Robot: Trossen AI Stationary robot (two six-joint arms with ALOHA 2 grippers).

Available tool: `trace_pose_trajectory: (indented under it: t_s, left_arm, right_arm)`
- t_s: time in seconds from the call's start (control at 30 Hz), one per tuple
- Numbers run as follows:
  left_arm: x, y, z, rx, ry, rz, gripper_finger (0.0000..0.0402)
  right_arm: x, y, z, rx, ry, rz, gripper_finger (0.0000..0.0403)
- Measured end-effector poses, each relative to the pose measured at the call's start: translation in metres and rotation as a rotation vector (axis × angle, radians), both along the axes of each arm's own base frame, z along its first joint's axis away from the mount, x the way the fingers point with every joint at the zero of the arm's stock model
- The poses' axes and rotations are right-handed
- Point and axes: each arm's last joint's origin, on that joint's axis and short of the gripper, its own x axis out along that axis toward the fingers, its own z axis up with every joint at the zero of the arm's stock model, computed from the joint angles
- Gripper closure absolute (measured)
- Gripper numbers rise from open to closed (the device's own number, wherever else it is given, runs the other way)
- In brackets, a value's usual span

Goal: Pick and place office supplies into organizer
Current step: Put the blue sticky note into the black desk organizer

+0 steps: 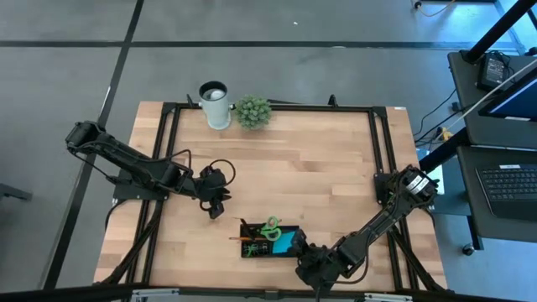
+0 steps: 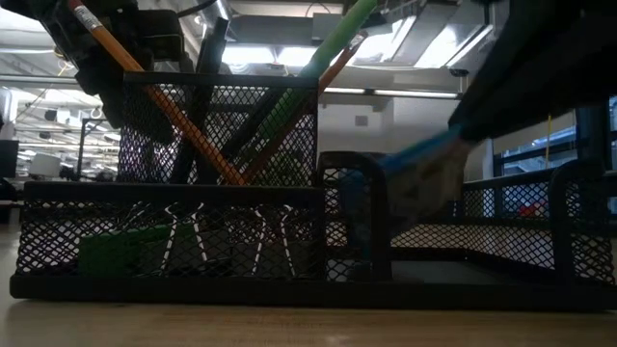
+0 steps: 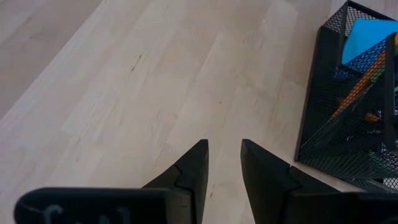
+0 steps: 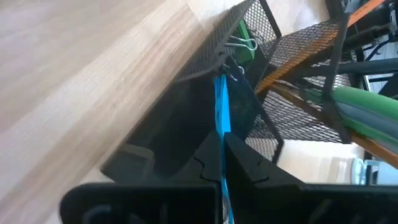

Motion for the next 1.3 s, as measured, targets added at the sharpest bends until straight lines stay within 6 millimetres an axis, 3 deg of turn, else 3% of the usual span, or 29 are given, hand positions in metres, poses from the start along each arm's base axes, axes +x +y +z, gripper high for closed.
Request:
trace_pose_trajectory:
  t_s: [0.23, 0.83, 1.3]
  left_arm:
    - [0.0002, -0.0001, 0.0001, -0.006, -0.003, 0.006, 0.0313]
    - [0.0002, 0.0, 0.0001, -0.006, -0.003, 0.007, 0.0313]
    - [0.0003, 0.0, 0.0002, -0.011, -0.006, 0.015, 0.0313]
  right_arm:
    - [-0.001, -0.0015, -0.0113, 0.03, -0.055, 0.028, 0.0396]
    - [0.0016, -0.0015, -0.0121, 0.115, -0.01, 0.064, 0.0372]
    - [0.0012, -0.0016, -0.0124, 0.131, -0.009, 0.046, 0.0381]
